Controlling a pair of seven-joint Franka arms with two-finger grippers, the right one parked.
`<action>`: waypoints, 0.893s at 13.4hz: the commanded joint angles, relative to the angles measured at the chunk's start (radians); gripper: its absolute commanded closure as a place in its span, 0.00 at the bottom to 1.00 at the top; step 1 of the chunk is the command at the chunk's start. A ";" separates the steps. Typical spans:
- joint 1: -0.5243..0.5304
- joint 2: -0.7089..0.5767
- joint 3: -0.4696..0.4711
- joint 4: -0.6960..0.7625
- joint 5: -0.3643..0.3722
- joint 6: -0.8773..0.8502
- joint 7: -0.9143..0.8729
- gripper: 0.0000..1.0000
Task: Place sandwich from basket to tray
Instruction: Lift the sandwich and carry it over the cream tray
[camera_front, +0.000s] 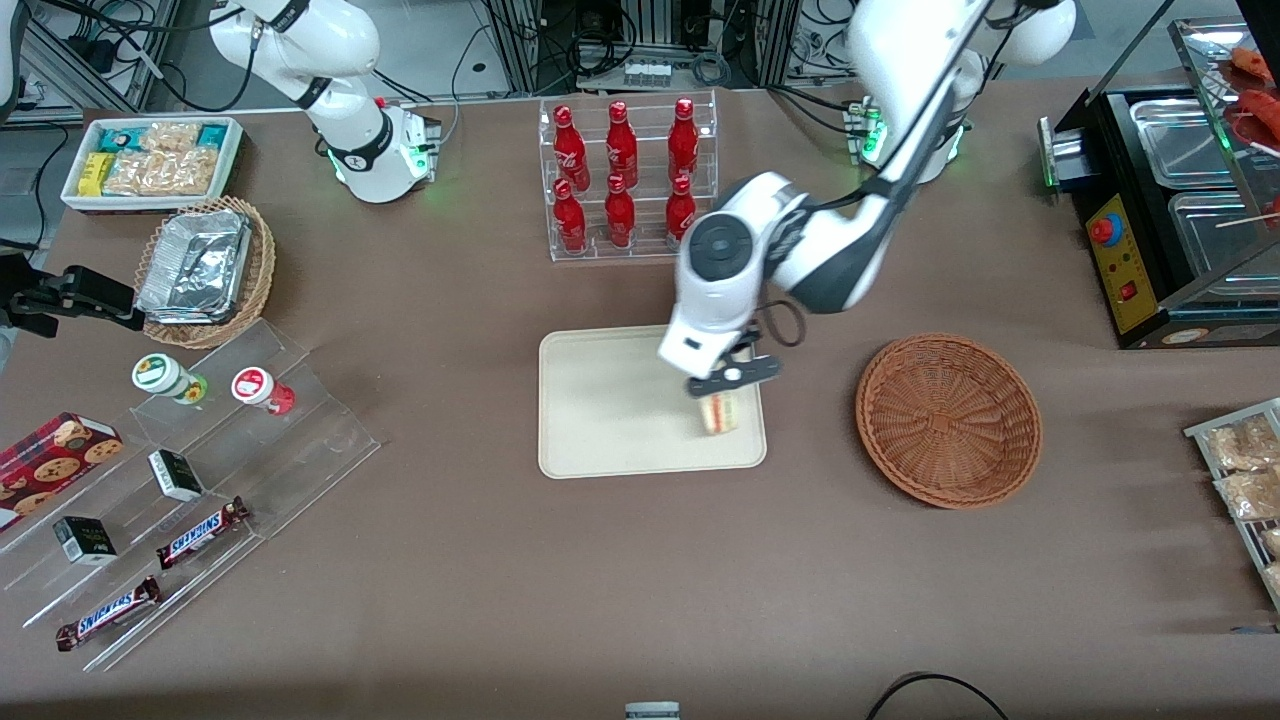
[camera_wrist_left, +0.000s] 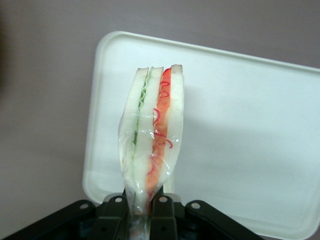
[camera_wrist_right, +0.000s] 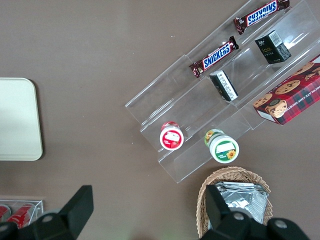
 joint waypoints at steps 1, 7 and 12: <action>-0.054 0.148 0.015 0.185 0.009 -0.027 -0.015 1.00; -0.059 0.252 -0.001 0.294 0.009 -0.041 -0.006 1.00; -0.088 0.268 0.002 0.292 0.009 -0.040 -0.003 1.00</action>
